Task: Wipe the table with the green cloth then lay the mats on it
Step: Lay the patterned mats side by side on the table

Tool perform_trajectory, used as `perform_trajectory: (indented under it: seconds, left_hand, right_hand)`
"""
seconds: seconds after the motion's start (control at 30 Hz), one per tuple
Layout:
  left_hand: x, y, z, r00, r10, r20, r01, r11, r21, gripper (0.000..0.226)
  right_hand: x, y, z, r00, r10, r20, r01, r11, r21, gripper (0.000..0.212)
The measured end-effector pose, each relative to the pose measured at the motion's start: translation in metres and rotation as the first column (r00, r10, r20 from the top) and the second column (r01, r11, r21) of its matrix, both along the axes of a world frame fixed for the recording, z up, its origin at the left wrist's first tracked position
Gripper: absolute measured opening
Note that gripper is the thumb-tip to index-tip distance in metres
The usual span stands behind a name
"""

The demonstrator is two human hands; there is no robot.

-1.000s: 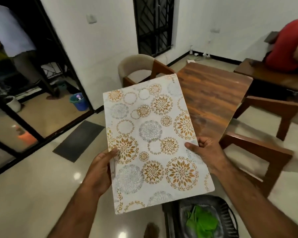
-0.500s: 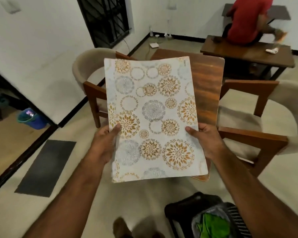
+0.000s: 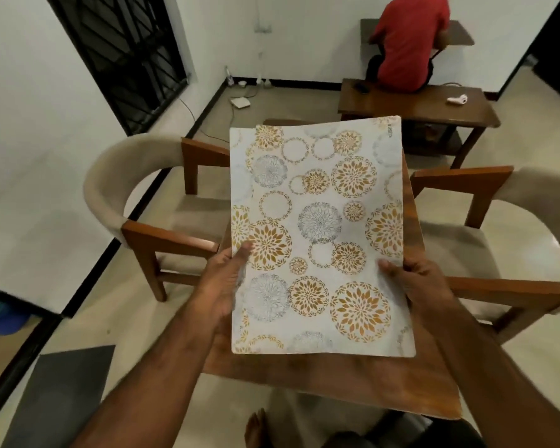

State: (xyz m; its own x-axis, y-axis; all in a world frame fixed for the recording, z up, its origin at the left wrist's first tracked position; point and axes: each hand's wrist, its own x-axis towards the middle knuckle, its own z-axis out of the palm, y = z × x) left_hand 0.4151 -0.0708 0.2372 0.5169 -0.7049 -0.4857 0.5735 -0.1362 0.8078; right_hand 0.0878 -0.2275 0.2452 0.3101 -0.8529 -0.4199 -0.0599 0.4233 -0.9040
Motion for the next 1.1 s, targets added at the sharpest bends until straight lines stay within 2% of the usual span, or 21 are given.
perform_trajectory:
  seconds: [0.13, 0.3, 0.47, 0.6, 0.77, 0.9, 1.1]
  left_hand:
    - [0.026, -0.041, -0.016, 0.998, -0.058, -0.025, 0.059, 0.997, 0.055, 0.024]
    - [0.033, -0.093, -0.042, 0.994, -0.107, 0.031, 0.103, 0.988, 0.111, 0.02]
    - [0.024, -0.135, -0.071, 0.992, -0.097, 0.085, 0.081, 0.982, 0.173, 0.015]
    - [0.006, -0.159, -0.094, 0.995, -0.042, 0.092, 0.027, 0.987, 0.158, 0.014]
    - [0.006, -0.187, -0.127, 0.998, -0.02, 0.064, 0.009, 0.986, 0.165, 0.018]
    - [0.022, -0.218, -0.145, 0.998, -0.045, 0.045, 0.036, 0.981, 0.191, 0.017]
    - [0.052, -0.257, -0.188, 0.996, -0.086, 0.036, 0.078, 0.978, 0.195, 0.024]
  right_hand:
    - [0.02, -0.011, -0.016, 0.998, -0.061, 0.017, 0.059, 0.996, 0.064, 0.024]
    - [0.02, -0.048, -0.052, 0.994, -0.106, 0.014, 0.104, 0.986, 0.127, 0.032]
    - [0.008, -0.097, -0.081, 0.995, -0.096, 0.028, 0.089, 0.978, 0.188, 0.04]
    - [0.0, -0.128, -0.109, 0.997, -0.063, 0.047, 0.05, 0.97, 0.238, 0.029]
    - [0.013, -0.159, -0.128, 0.995, -0.095, 0.006, 0.089, 0.956, 0.28, 0.019]
    - [0.03, -0.189, -0.144, 0.996, -0.087, 0.005, 0.08, 0.938, 0.337, 0.02]
    - [0.054, -0.223, -0.186, 0.992, -0.098, -0.084, 0.119, 0.947, 0.299, 0.011]
